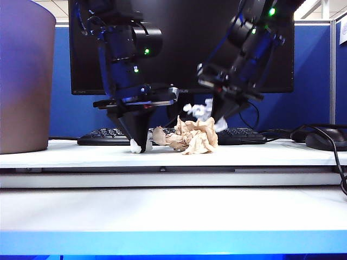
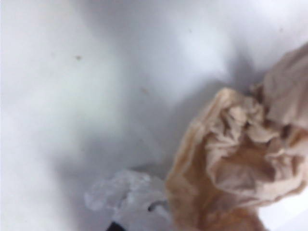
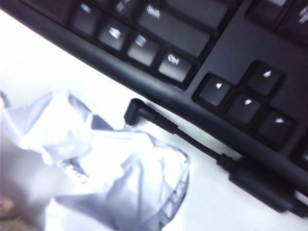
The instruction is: Pick up all paper balls from the table and place them in the pink trash can.
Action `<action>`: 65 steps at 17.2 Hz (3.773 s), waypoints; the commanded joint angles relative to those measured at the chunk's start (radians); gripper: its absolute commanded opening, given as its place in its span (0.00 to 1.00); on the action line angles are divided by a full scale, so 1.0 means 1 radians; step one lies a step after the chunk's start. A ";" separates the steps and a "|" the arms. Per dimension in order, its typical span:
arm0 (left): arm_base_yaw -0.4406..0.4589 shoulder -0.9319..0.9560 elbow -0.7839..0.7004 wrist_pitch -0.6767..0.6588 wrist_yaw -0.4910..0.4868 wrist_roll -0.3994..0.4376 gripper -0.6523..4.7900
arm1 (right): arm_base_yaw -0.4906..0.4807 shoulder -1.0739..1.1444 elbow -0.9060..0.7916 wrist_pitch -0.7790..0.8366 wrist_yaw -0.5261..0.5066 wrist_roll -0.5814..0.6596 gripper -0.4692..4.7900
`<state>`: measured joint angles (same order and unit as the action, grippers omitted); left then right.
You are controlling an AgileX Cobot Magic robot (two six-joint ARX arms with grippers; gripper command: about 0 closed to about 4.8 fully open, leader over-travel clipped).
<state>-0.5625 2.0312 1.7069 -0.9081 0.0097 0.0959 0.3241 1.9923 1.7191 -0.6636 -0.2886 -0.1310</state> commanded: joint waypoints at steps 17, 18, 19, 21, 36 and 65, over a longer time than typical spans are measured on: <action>0.264 -0.624 0.214 -0.123 -0.512 0.109 0.11 | 0.157 -0.217 0.025 0.670 -0.686 0.392 0.08; 0.347 -0.620 0.208 -0.119 -0.407 0.105 0.11 | 0.187 -0.217 0.025 0.716 -0.686 0.421 0.08; 0.425 -0.608 0.207 -0.101 -0.308 0.097 0.11 | 0.217 -0.217 0.025 0.753 -0.683 0.441 0.08; 0.570 -0.573 0.207 -0.082 -0.128 0.060 0.11 | 0.259 -0.217 0.025 0.782 -0.671 0.446 0.08; 0.646 -0.756 0.211 -0.032 0.087 -0.053 0.73 | 0.330 -0.113 0.063 1.144 -0.452 0.551 0.08; 0.647 -1.152 0.209 -0.131 0.462 -0.242 0.73 | 0.538 0.240 0.279 1.238 -0.122 0.333 0.70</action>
<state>0.0837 0.8795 1.9152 -1.0512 0.4686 -0.1482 0.8589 2.2364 1.9900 0.5583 -0.3973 0.2028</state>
